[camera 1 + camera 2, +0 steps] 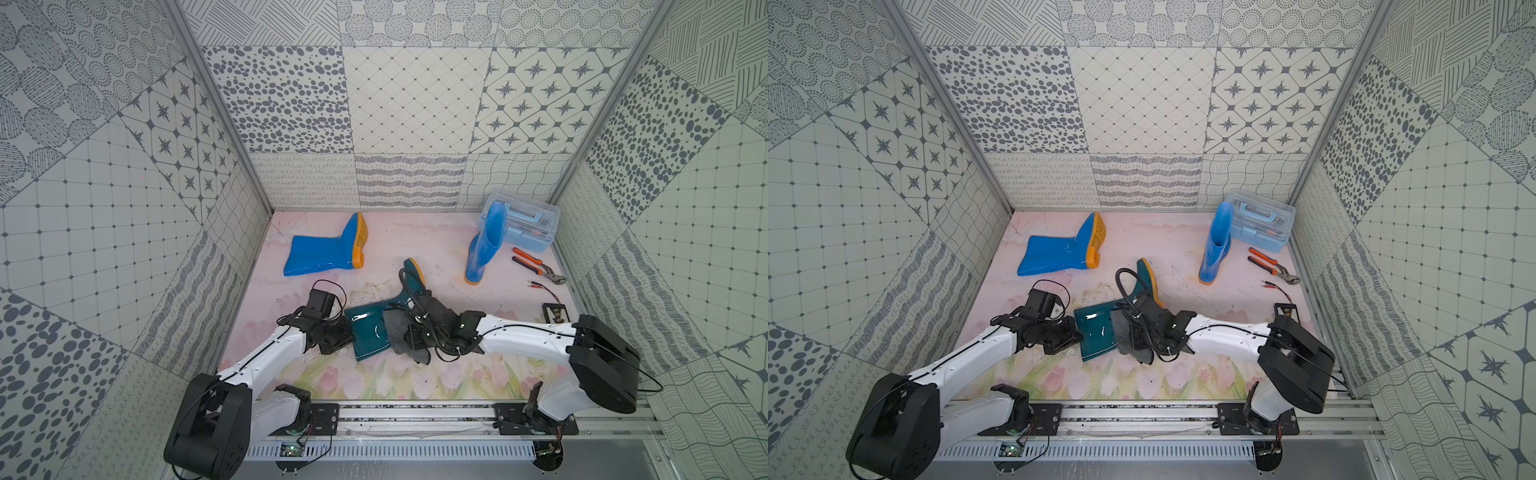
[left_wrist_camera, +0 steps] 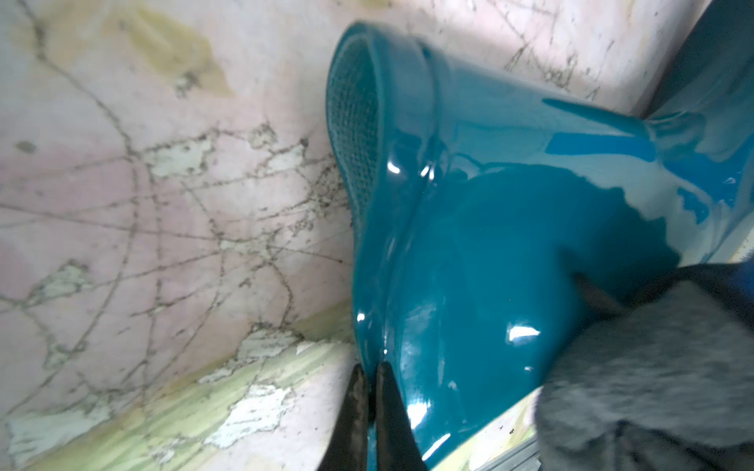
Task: Wipe the rubber boots with a cloth
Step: Wipe the dirt off the rubber boot.
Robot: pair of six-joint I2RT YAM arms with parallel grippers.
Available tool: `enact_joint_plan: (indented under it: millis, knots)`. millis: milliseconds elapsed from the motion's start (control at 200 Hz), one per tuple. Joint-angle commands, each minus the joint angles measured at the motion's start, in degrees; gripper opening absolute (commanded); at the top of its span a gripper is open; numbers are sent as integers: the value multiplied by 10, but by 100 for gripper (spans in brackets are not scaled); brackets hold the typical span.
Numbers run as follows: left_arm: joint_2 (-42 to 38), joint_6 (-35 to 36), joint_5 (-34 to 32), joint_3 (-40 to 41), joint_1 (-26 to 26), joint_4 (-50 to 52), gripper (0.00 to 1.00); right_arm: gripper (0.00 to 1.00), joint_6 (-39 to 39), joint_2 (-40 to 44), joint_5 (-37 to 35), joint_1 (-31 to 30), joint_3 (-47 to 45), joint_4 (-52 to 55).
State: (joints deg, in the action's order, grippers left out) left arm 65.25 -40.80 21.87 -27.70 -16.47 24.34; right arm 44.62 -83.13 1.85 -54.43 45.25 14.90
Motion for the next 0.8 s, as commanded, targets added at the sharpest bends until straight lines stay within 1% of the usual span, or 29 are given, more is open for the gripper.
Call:
enact_joint_plan:
  millis: [0, 90, 160, 230, 295, 380, 490, 710, 795]
  knots:
    - [1, 0, -24, 3, -1, 32, 0, 0, -3, 43, -23, 33, -39, 12]
    - [-4, -1, -22, -4, -1, 45, 0, 0, 0, 48, -27, 46, -44, 13]
    - [-15, 7, -14, -4, -3, 51, 0, 0, -5, 45, -32, 42, -41, -1]
    - [-23, 6, -22, 1, -5, 54, 0, 0, -4, 33, -36, 39, -38, -15]
    - [-22, -1, -15, 2, -5, 52, 0, 0, -10, 29, -38, 37, -19, -11]
    - [-26, -7, -17, 4, -6, 55, 0, 0, -27, 32, -58, 38, 15, 13]
    - [-31, -3, -37, 13, -6, 56, 0, 0, -56, 20, -81, 49, 46, 27]
    - [-27, -7, -33, 6, -7, 51, 0, 0, -91, -38, -70, 61, 95, 22]
    - [-24, -8, -25, 5, -7, 52, 0, 0, -95, -45, -65, 52, 100, 18]
